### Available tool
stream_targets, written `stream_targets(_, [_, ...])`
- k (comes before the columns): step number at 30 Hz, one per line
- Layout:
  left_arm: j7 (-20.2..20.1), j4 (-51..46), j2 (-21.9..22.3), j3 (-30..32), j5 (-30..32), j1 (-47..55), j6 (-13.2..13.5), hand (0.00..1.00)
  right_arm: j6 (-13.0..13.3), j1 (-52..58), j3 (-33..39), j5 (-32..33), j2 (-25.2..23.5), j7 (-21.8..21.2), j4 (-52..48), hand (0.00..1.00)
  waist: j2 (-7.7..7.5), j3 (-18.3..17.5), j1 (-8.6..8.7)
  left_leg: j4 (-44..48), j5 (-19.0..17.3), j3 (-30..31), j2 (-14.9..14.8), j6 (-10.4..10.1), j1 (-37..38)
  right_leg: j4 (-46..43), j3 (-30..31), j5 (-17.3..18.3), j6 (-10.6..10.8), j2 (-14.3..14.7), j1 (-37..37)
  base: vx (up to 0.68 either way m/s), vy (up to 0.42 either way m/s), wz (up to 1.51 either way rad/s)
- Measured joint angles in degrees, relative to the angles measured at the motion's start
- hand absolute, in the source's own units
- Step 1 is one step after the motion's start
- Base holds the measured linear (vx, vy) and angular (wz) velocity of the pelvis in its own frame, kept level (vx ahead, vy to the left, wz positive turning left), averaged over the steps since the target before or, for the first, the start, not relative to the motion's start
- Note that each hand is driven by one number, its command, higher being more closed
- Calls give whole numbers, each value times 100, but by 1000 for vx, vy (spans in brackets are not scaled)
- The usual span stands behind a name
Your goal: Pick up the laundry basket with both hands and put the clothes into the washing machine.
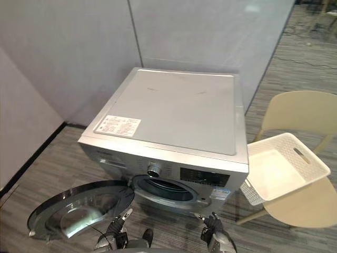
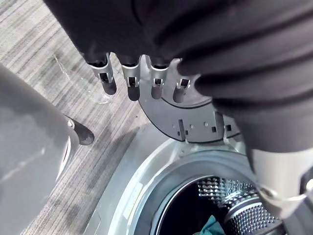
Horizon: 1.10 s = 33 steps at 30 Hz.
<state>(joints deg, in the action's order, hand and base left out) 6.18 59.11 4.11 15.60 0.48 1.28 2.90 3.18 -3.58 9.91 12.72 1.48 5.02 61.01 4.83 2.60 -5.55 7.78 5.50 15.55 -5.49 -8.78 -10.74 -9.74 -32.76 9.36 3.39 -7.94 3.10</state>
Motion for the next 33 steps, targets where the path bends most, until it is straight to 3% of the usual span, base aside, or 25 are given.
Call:
stream_targets(2, [-10, 6, -22, 165, 7, 27, 8, 0, -35, -236, 29, -64, 113, 3, 137, 0, 28, 70, -35, -14, 336, 1, 72, -52, -111, 9, -125, -54, -72, -39, 8, -91, -9, 40])
stream_targets(3, [-11, 9, -106, 267, -200, 130, 4, 0, -37, -396, 117, -106, 115, -7, 217, 0, -110, 123, -39, -224, 674, 78, 106, -180, -145, 132, -253, -173, -234, -139, -40, -122, 3, 20])
stream_targets(4, [-29, 22, -111, 641, -478, 155, -29, 0, -48, -559, 281, -112, 106, 2, 322, 0, -147, 214, -53, 840, 186, -152, 118, 197, -440, 84, -324, -225, -274, -239, -57, -151, 19, 16])
stream_targets(6, [-29, 35, -172, 972, -769, 322, -43, 0, -57, -550, 380, -107, 205, 17, 326, 0, -195, 232, -43, 2332, -288, -329, -102, 462, -524, 19, -321, -268, -220, -397, -13, -170, 80, 6])
stream_targets(8, [-12, 155, -280, 979, -892, 429, -21, 0, -41, -482, 388, -99, 308, 20, 321, 0, -209, 224, 46, 2776, -369, -302, -559, 414, -377, 128, -324, -399, -125, -425, 2, -134, 213, 11])
stream_targets(10, [16, 245, -308, 979, -1005, 434, -53, 0, -58, -304, 507, -79, 418, 31, 342, 0, -152, 184, 95, 2119, -379, -35, -1018, 323, 16, 316, -392, -660, 32, -371, -100, -57, 356, 38])
stream_targets(11, [16, 248, -289, 978, -1006, 448, -55, 0, -88, -275, 547, -78, 438, 28, 350, 0, -108, 155, 123, 1667, -378, -3, -1100, 156, 195, 357, -438, -731, 70, -362, -137, -14, 385, 59])
stream_targets(12, [15, 253, -268, 965, -1003, 481, -56, 0, -123, -276, 609, -57, 479, 24, 397, 0, -44, 118, 175, 910, -667, -79, -1165, -223, 551, 468, -526, -903, 181, -335, -129, -19, 361, 58])
stream_targets(13, [16, 253, -294, 883, -998, 432, -53, 0, -126, -276, 616, -23, 459, 16, 508, 0, -95, 145, 169, 493, -864, -166, -1129, -428, 743, 634, -574, -1144, 301, -403, -28, -25, 353, 57])
stream_targets(14, [12, 253, -320, 816, -991, 422, -52, 0, -136, -273, 619, -9, 445, 11, 575, 0, -106, 148, 148, 383, -981, -158, -1092, -474, 834, 693, -618, -1224, 341, -445, 59, -47, 337, 61])
stream_targets(17, [14, 244, -438, 397, -909, 446, -34, 0, -151, -223, 581, 15, 265, -27, 611, 0, -247, 97, 147, 63, -1177, -144, -592, -425, 1208, 679, -688, -1352, 544, -967, 421, -87, 348, 56])
stream_targets(19, [11, 206, -447, 198, -869, 496, 30, 0, -136, -205, 575, 9, 293, -27, 531, 0, -231, 48, 115, -5, -1311, -152, -311, -180, 1352, 504, -638, -1344, 664, -1321, 465, -160, 269, 12])
stream_targets(20, [11, 201, -447, 185, -865, 511, 60, 0, -114, -181, 555, -11, 329, -29, 490, 0, -284, 24, 86, 34, -1336, -178, -22, -81, 1348, 371, -468, -1311, 757, -1617, 369, -175, 178, -8])
stream_targets(22, [2, 198, -455, 159, -843, 605, 81, 0, -140, -70, 467, -144, 415, -29, 505, 0, -339, 21, -24, 42, -1398, -317, 260, 29, 1320, 290, -83, -1301, 769, -1880, 160, -259, 221, -33])
stream_targets(24, [-4, 200, -483, 67, -809, 867, 84, 0, -233, 70, 350, -296, 444, -32, 517, 0, -298, 17, -3, 42, -1415, -474, 472, 133, 1351, 302, 315, -1309, 751, -2027, -8, -193, 155, -45])
stream_targets(26, [-19, 218, -547, -20, -700, 1006, 75, 0, -270, 208, 352, -431, 442, -45, 528, 0, -315, 15, 1, 57, -1407, -451, 558, 198, 1351, 292, 421, -1269, 600, -2061, -43, -87, 80, -17])
stream_targets(27, [-59, 222, -576, -25, -646, 1111, 77, 0, -334, 317, 388, -440, 442, -44, 529, 0, -349, 10, 1, 72, -1409, -420, 566, 204, 1348, 232, 463, -1161, 343, -2043, -57, -83, 72, 8])
stream_targets(28, [-113, 236, -606, -24, -630, 1126, 76, 0, -360, 417, 493, -442, 423, -43, 531, 0, -388, 7, 6, 97, -1423, -311, 559, 229, 1344, 96, 604, -969, -63, -1967, -142, -56, 46, 18])
stream_targets(29, [-122, 247, -623, -21, -628, 1143, 76, 0, -361, 457, 566, -441, 391, -42, 532, 0, -413, 1, 10, 112, -1431, -242, 551, 242, 1337, 44, 735, -825, -270, -1881, -172, -37, 40, 28])
stream_targets(30, [-131, 291, -665, -4, -629, 1164, 71, 0, -359, 536, 735, -439, 321, -35, 531, 0, -469, -17, 2, 125, -1436, -78, 527, 251, 1320, -88, 1086, -388, -434, -1681, -254, -12, 30, 30])
stream_targets(31, [-137, 402, -688, 98, -629, 1180, 66, 0, -352, 564, 823, -438, 229, -32, 530, 0, -412, -38, 10, 146, -1415, 1, 411, 278, 1272, -491, 1434, -12, -377, -1440, -359, -11, 23, 29])
stream_targets(32, [-133, 437, -714, 159, -630, 1175, 57, 0, -347, 564, 804, -434, 168, -32, 530, 0, -457, -8, 12, 193, -1401, 7, 350, 281, 1242, -966, 1637, 13, -226, -1308, -542, -6, -3, 23])
stream_targets(33, [-134, 428, -797, 268, -636, 1188, 39, 0, -333, 580, 718, -430, 63, -44, 527, 0, -690, -19, 22, 289, -1402, 16, 329, 280, 1214, -1567, 1752, 19, -70, -1034, -709, 18, -95, 9])
